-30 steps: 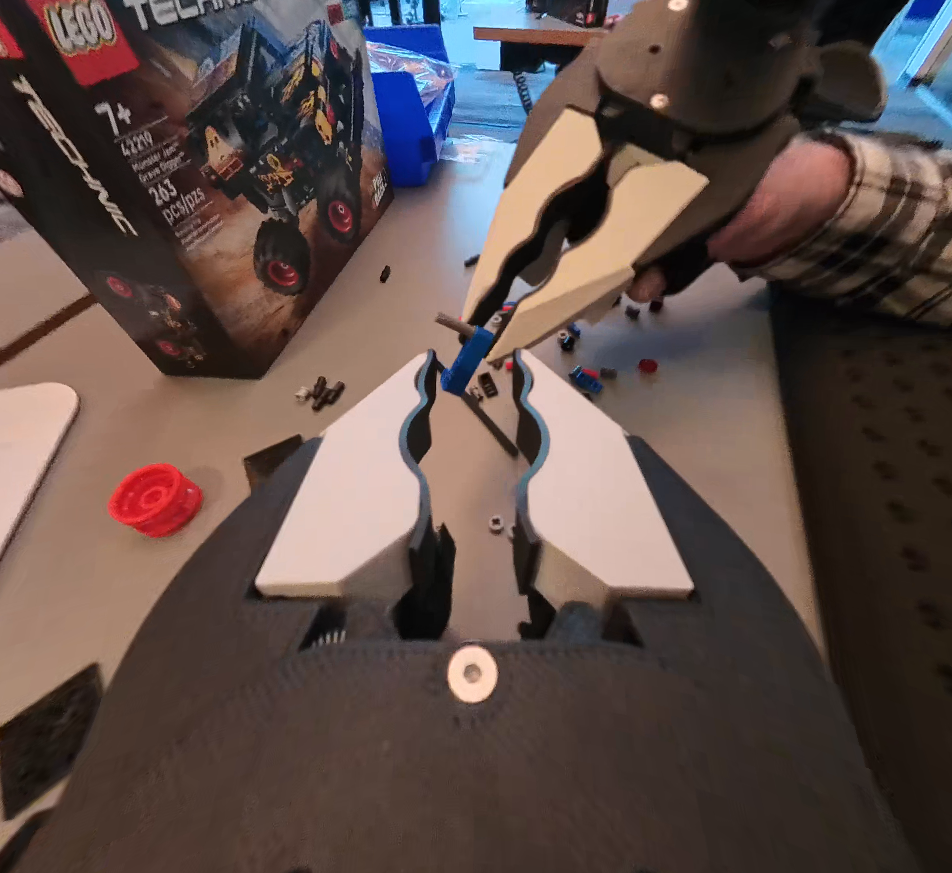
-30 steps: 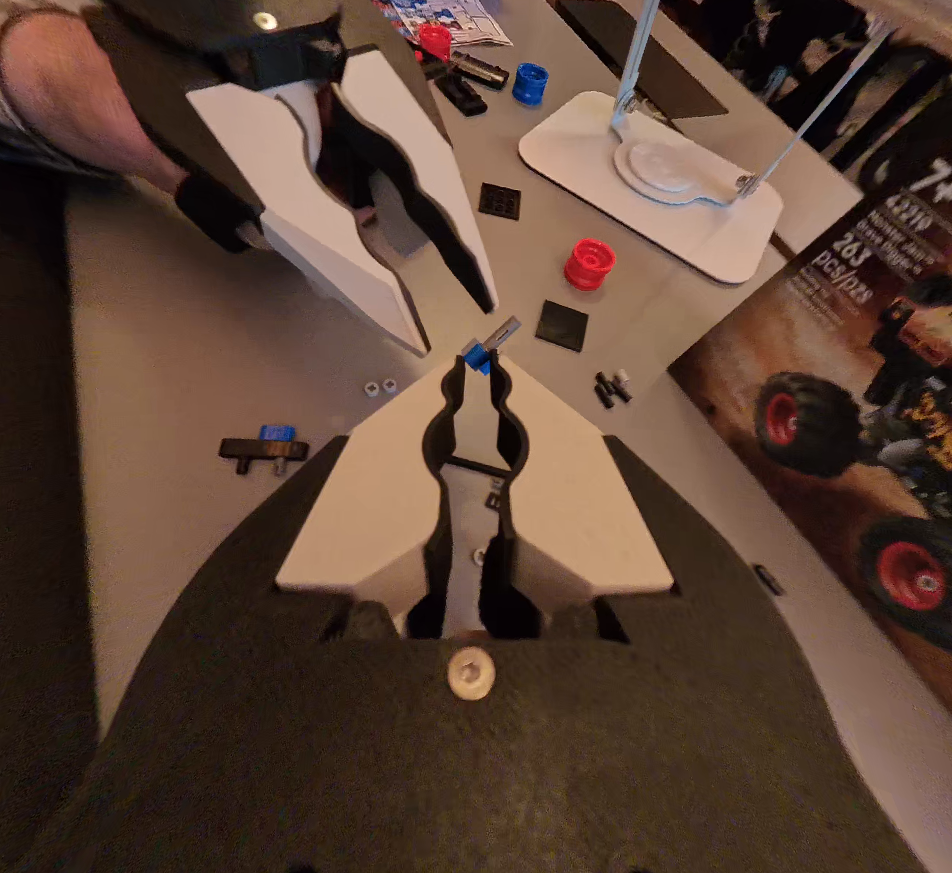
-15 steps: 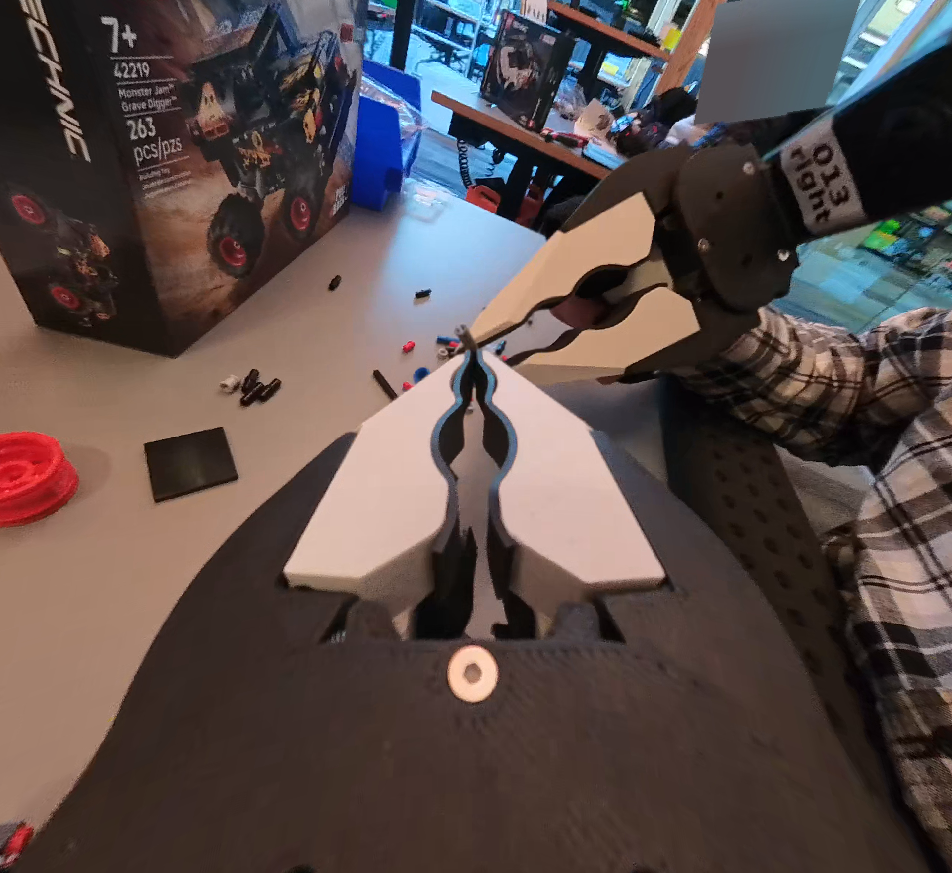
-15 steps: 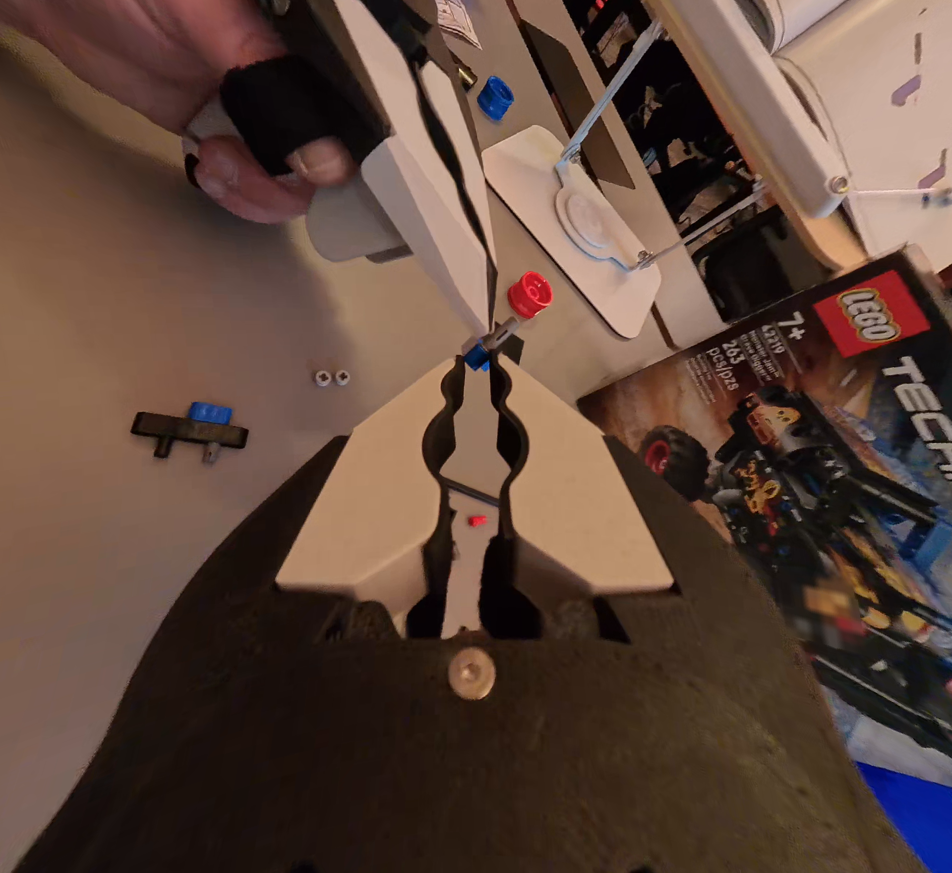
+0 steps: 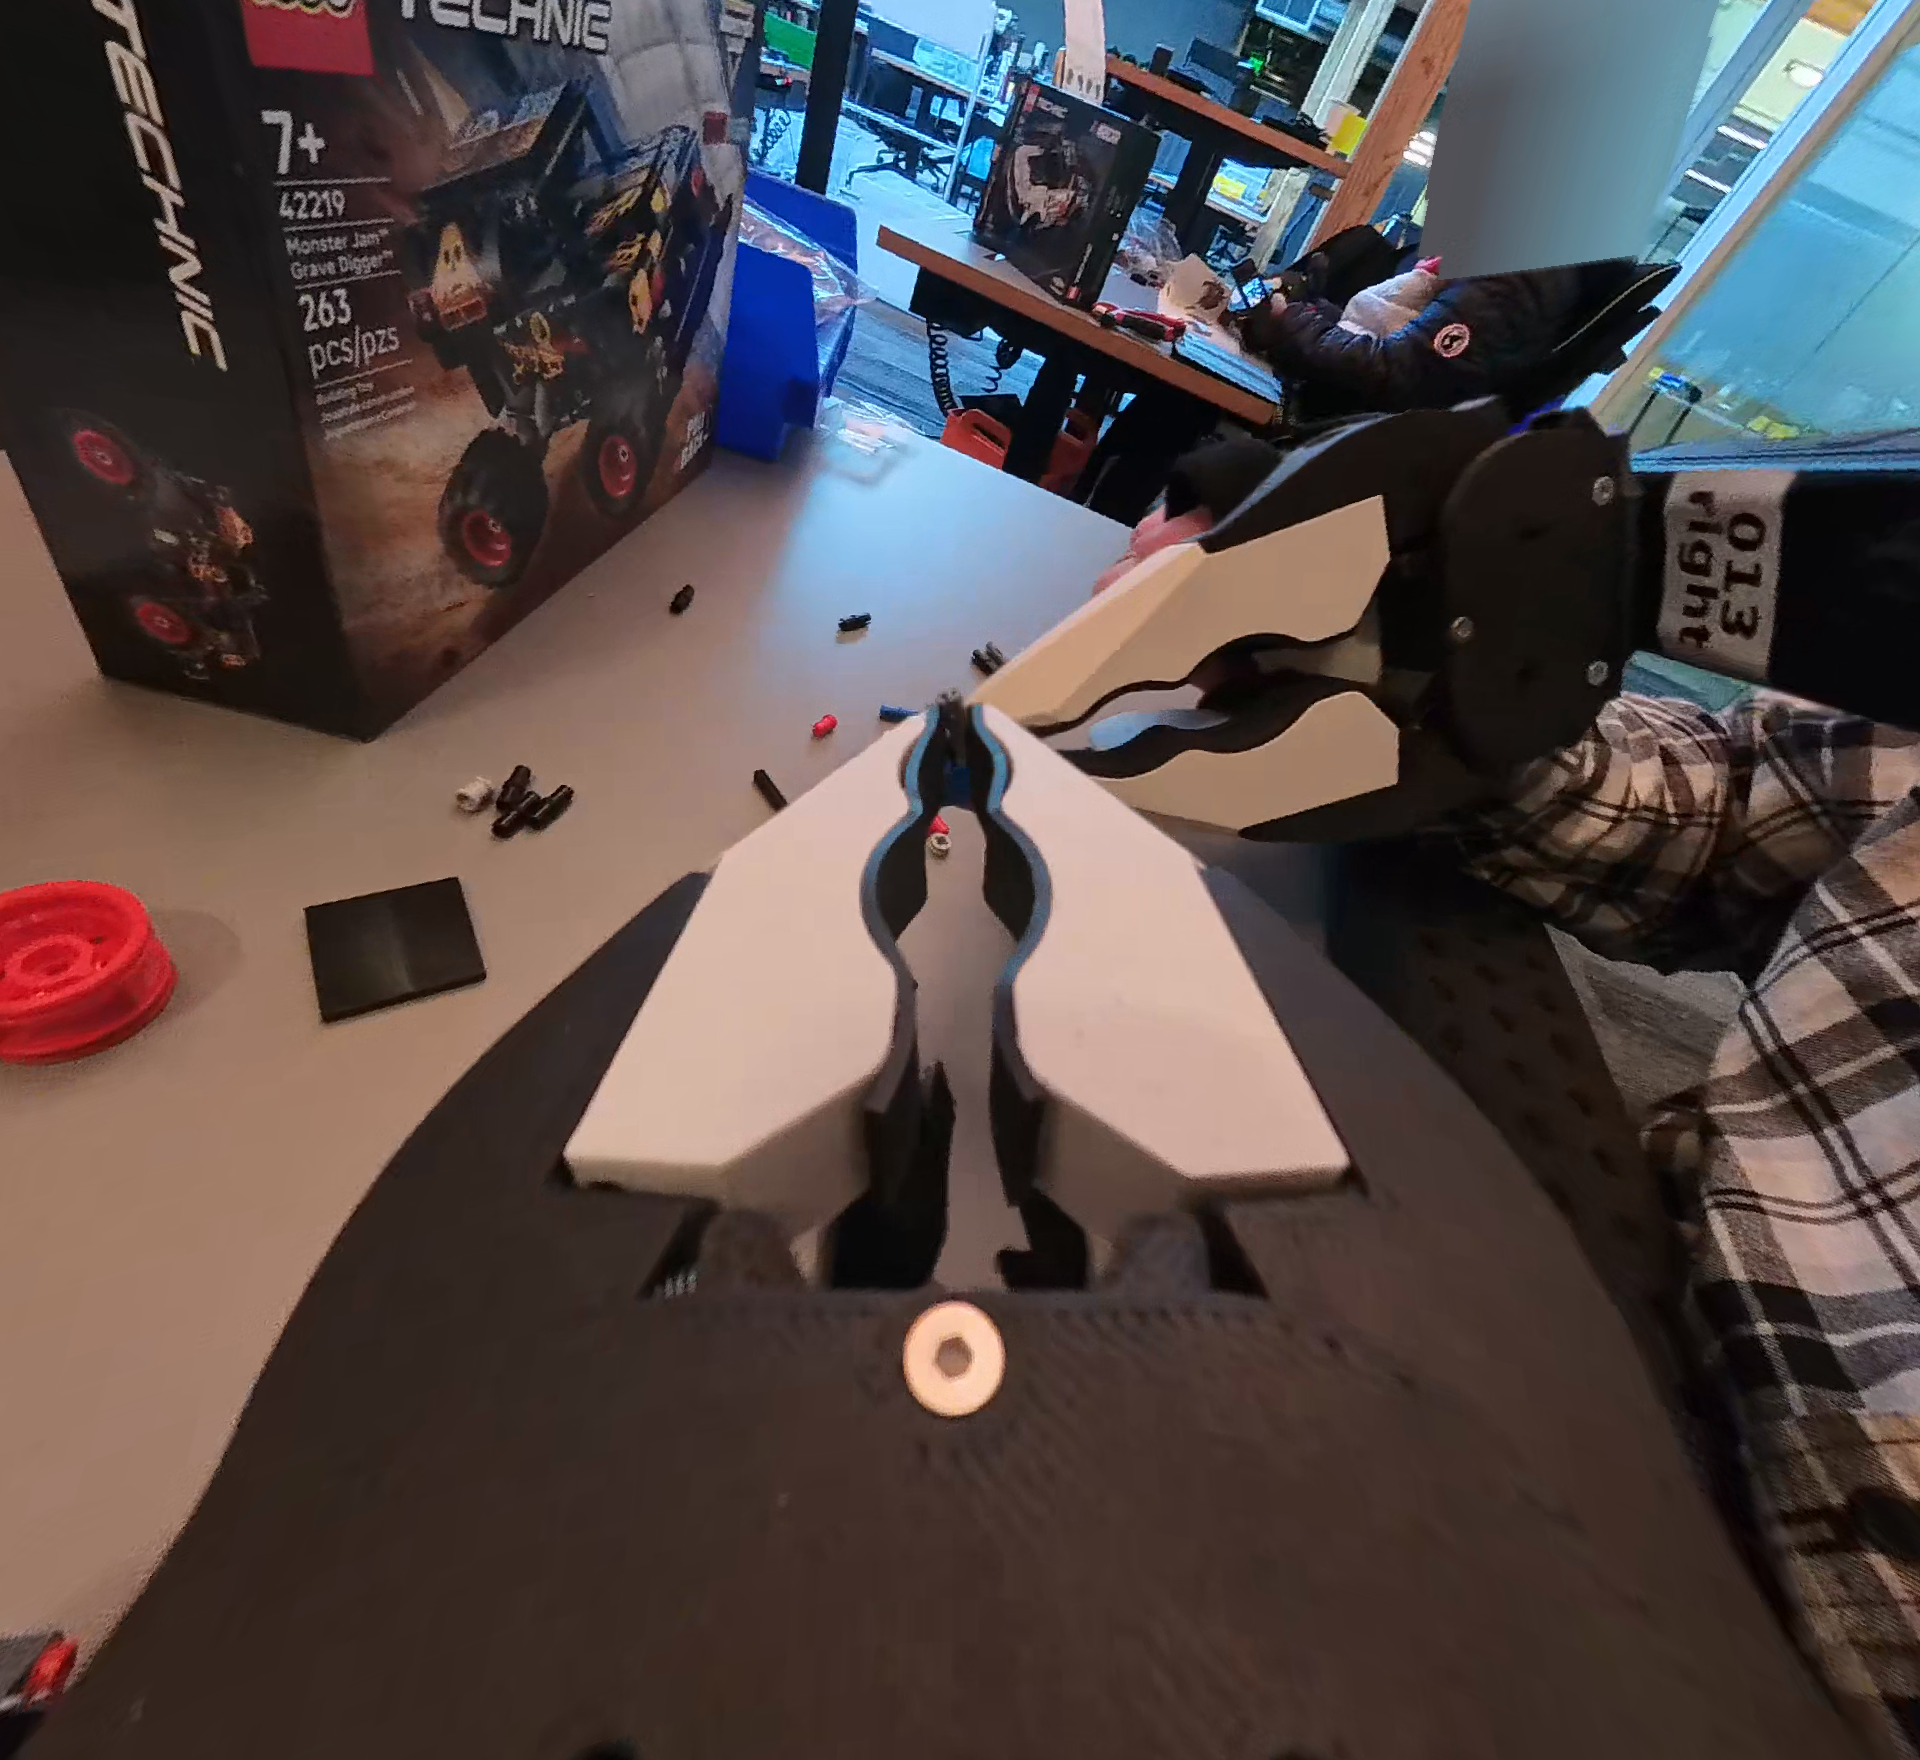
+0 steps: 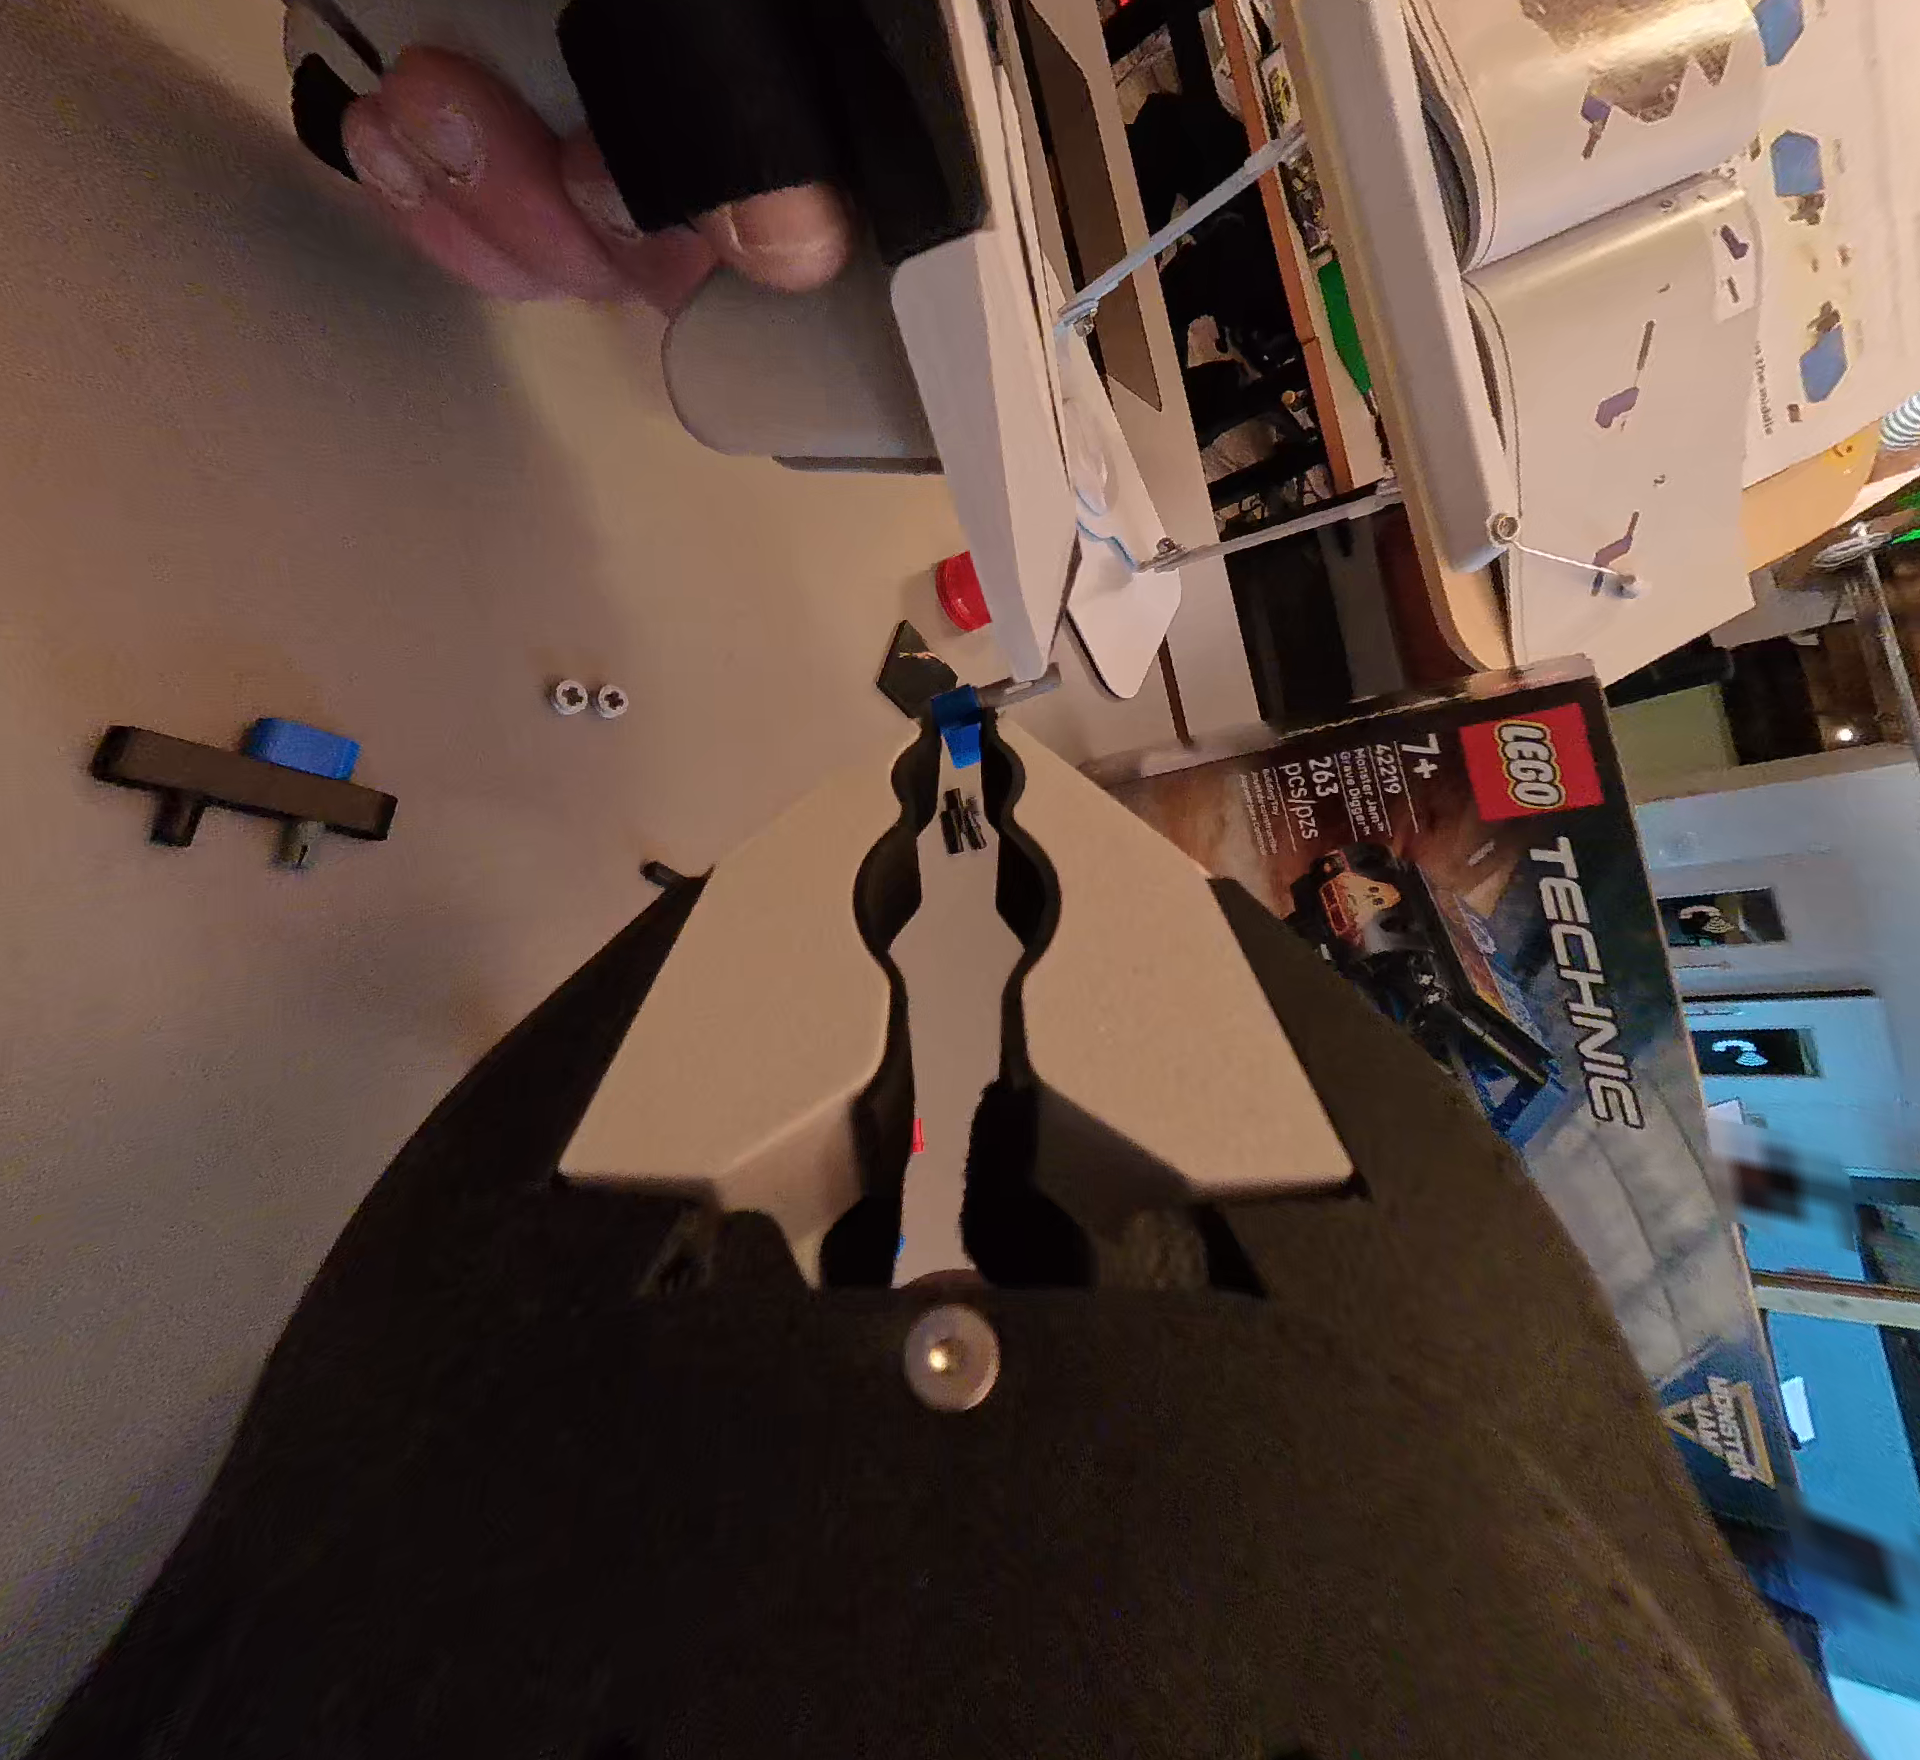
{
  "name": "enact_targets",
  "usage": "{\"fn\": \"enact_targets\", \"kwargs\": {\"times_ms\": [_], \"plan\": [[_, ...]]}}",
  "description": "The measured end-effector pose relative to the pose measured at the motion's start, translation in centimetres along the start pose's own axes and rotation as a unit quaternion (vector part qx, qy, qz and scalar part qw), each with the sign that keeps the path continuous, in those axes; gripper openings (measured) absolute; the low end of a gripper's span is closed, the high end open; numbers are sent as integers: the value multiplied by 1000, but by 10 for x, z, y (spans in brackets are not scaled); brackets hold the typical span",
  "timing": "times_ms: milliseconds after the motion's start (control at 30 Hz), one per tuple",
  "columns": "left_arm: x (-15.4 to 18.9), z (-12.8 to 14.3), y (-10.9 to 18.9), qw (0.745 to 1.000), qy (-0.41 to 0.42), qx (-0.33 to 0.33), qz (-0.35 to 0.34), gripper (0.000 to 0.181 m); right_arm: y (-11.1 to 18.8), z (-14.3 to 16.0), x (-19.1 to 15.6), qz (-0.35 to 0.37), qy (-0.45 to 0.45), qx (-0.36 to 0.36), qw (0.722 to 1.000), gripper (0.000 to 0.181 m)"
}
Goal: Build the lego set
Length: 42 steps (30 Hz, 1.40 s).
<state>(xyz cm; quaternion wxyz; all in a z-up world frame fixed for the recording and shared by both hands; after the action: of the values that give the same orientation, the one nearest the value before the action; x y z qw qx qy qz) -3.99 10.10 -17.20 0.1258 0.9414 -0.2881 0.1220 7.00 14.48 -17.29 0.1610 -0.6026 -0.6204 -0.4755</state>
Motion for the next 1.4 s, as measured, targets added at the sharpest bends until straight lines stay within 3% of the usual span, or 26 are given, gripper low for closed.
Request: {"fn": "enact_targets", "kwargs": {"times_ms": [333,667,1033,1300,1400], "plan": [[0,4,-3,1000,12,-13,12,4,0,-1,-3,-3,3,1,1000,5],[-3,1,1,1000,5,3,12,1,5,4,3,-49,-73,49,995,5],[7,-1,4,996,-12,10,90,2,1,26,14,-124,-220,96,963,32],[13,1,2,991,-10,9,130,2,4,17,9,-124,-182,120,968,9],[13,0,2,991,-9,11,135,2,5,17,10,-123,-185,125,967,8]]}}
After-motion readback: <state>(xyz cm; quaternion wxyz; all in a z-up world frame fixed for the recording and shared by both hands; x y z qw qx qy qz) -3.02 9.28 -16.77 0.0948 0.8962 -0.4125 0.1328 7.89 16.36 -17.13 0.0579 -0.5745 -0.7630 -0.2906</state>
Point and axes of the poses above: each gripper's, where its closed fingertips meet, y back along the fingers, z out of its underside, x = y × z across the jaws, the point moved 8 cm from there along y, back along the fingers, and after that the axes turned 1 degree about -z, right-handed, at the moved point
